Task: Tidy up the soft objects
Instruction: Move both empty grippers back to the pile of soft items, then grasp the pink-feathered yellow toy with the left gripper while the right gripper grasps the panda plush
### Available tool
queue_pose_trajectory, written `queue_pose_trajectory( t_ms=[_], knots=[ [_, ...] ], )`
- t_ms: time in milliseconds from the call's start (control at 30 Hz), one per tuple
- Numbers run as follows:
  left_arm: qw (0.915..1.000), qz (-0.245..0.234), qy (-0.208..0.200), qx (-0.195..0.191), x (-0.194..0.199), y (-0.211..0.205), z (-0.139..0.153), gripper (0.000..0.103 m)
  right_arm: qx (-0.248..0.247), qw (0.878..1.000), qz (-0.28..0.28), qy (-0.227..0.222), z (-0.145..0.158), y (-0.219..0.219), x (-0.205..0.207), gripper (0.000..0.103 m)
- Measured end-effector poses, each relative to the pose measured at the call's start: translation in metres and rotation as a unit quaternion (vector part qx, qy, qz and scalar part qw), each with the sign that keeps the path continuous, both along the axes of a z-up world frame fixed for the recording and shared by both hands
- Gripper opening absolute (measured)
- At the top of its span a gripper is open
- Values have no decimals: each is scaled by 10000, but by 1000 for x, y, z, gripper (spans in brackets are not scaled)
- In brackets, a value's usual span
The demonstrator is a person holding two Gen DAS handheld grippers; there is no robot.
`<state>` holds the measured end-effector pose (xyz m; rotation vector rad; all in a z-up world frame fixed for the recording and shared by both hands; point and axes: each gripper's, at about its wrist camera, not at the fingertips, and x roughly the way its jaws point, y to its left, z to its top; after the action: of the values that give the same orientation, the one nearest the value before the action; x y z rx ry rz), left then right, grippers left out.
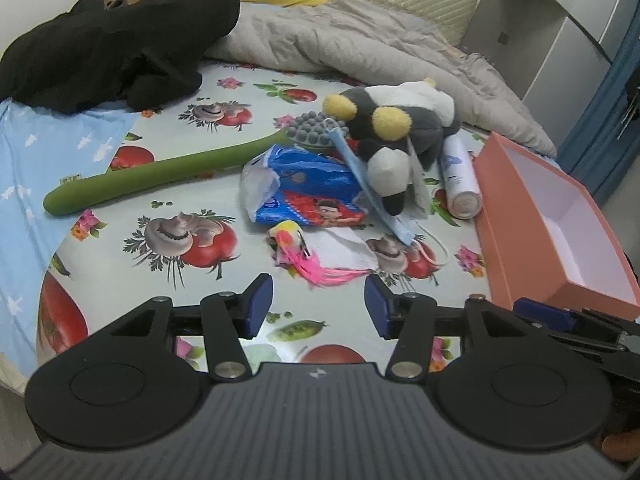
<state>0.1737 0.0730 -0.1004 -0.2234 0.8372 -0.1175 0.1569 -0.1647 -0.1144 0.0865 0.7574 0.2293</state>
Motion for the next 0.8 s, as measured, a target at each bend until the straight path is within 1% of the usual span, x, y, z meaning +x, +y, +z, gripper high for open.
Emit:
queue_pose_trajectory(
  t_ms=[267, 433, 533, 700, 733, 767, 800],
  knots=[
    [9997, 55, 251, -28, 40, 4, -27, 57, -129, 9998, -92, 146, -19, 1, 45, 51],
    [9995, 46, 300, -60, 64, 0, -43, 57, -44, 9998, -103, 189, -28, -2, 75, 50],
    [9995, 30, 318, -61, 80, -2, -49, 57, 83, 9998, -75, 182, -30, -1, 94, 50],
    [9994, 36, 342, 20, 104, -5, -60, 56, 446, 9989, -27, 165, -31, 0, 127, 51],
    [9993, 33, 365, 39, 107, -6, -62, 56, 491, 9986, -27, 171, -32, 1, 134, 51],
    [9992, 28, 393, 55, 111, -6, -65, 56, 519, 9985, -40, 191, -33, 2, 142, 55],
    [9991, 22, 412, 69, 114, -6, -68, 56, 543, 9983, -61, 218, -35, 3, 149, 64]
  ],
)
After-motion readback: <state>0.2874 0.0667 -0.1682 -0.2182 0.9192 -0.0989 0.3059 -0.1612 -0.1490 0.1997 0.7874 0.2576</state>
